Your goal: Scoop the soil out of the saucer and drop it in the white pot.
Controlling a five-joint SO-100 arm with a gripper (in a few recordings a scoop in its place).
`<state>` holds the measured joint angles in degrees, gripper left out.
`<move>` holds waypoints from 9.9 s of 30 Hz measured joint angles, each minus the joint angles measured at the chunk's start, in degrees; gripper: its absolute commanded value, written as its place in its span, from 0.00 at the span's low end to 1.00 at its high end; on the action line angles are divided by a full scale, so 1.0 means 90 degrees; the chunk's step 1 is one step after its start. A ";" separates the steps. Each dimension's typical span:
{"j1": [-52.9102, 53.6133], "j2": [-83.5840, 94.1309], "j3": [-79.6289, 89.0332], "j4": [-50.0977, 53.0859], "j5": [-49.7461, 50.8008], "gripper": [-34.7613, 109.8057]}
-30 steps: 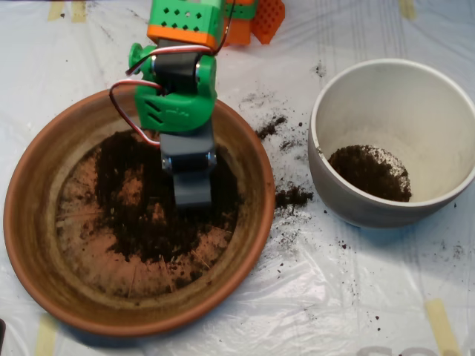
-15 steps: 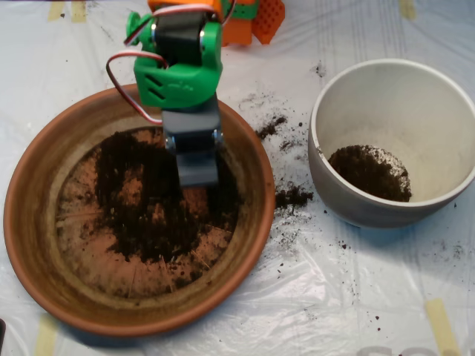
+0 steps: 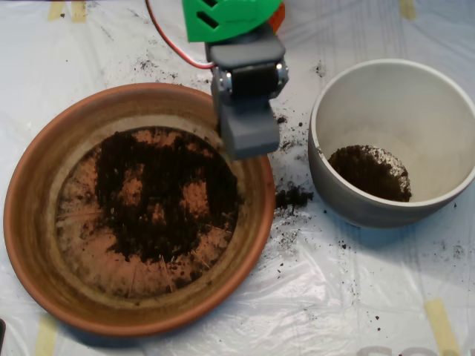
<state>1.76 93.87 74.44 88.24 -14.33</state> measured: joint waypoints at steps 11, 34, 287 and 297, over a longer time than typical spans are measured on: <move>-0.0996 0.0078 -0.0908 0.0361 0.0244 0.24; -0.3027 -0.1045 -0.2354 0.0791 0.0625 0.45; 0.3379 -0.3428 0.0732 -0.1504 -0.0469 0.45; 0.3613 -0.3164 0.0762 -0.2070 -0.0684 0.30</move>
<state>34.28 65.39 81.30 69.61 -20.48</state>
